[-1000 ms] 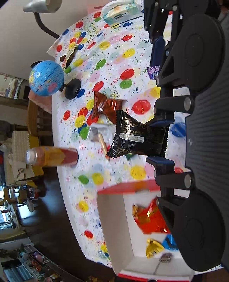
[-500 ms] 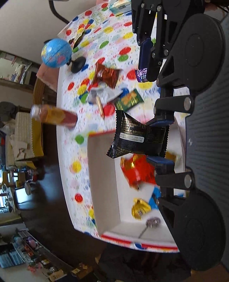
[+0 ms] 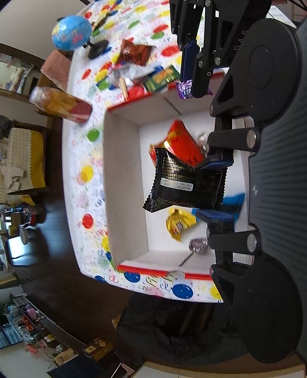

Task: Organize snacks
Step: 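Carry the purple candy and black packet over the box with both tools, then open both tools to drop the candy and black packet into the box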

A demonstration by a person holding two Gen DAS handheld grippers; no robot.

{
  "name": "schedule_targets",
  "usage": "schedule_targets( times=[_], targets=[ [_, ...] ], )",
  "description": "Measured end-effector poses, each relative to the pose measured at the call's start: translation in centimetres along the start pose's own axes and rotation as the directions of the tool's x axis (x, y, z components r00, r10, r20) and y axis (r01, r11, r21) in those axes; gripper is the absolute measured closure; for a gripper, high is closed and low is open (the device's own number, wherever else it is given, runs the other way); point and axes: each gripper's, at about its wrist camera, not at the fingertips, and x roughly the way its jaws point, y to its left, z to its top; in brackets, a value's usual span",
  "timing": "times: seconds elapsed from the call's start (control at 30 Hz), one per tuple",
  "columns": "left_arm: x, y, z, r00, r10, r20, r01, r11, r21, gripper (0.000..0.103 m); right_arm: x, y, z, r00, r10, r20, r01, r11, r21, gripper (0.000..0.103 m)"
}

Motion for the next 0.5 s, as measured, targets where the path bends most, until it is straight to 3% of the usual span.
schedule_targets(
  times=[0.2, 0.5],
  targets=[
    [2.9, 1.7, 0.4, 0.998, 0.025, -0.051, -0.023, 0.999, 0.033, 0.069, 3.1, 1.4, 0.3, 0.998, -0.030, -0.050, 0.031, 0.999, 0.012, 0.085],
    [6.9, 1.2, 0.5, 0.989, 0.008, -0.146, 0.007, 0.994, 0.107, 0.069, 6.6, 2.6, -0.3, 0.989, -0.073, -0.129, 0.071, 0.997, -0.018, 0.085]
  ],
)
